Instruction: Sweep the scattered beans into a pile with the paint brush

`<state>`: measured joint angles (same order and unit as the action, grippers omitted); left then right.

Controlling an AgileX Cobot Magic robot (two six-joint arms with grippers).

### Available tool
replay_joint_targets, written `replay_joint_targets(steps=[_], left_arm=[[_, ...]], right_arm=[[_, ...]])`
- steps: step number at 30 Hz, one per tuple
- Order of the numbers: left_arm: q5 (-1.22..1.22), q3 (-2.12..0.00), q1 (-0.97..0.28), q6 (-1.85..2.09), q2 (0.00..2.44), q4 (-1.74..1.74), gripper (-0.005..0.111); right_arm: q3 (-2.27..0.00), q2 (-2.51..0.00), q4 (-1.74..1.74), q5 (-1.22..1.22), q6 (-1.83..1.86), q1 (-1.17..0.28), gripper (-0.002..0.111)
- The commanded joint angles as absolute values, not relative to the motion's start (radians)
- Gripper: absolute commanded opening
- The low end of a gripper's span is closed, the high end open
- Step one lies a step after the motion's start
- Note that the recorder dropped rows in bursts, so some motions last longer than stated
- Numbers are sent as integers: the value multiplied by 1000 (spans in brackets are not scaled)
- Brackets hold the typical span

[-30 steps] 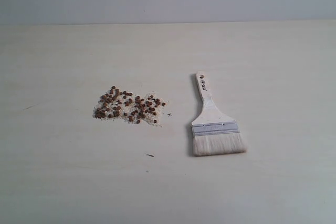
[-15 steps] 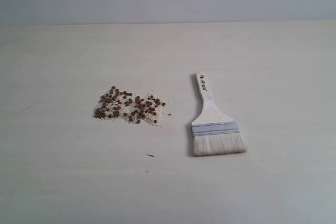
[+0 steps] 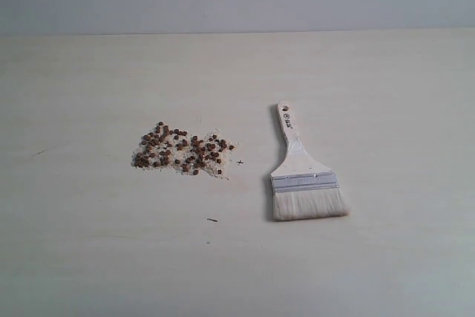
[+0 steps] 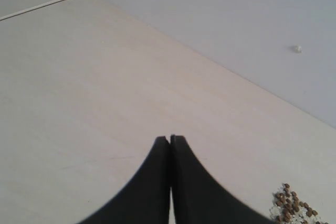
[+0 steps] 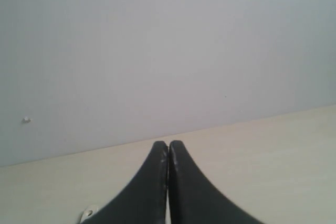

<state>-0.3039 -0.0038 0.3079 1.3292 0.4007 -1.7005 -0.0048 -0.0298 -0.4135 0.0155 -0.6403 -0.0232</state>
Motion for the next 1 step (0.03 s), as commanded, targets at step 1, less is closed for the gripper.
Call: replay_joint_targets(steps=[1], left_arm=[[-306,0,311,1330,408,-1706,0]], right_arm=[[0,-23,-416,16,-637,-16,0]])
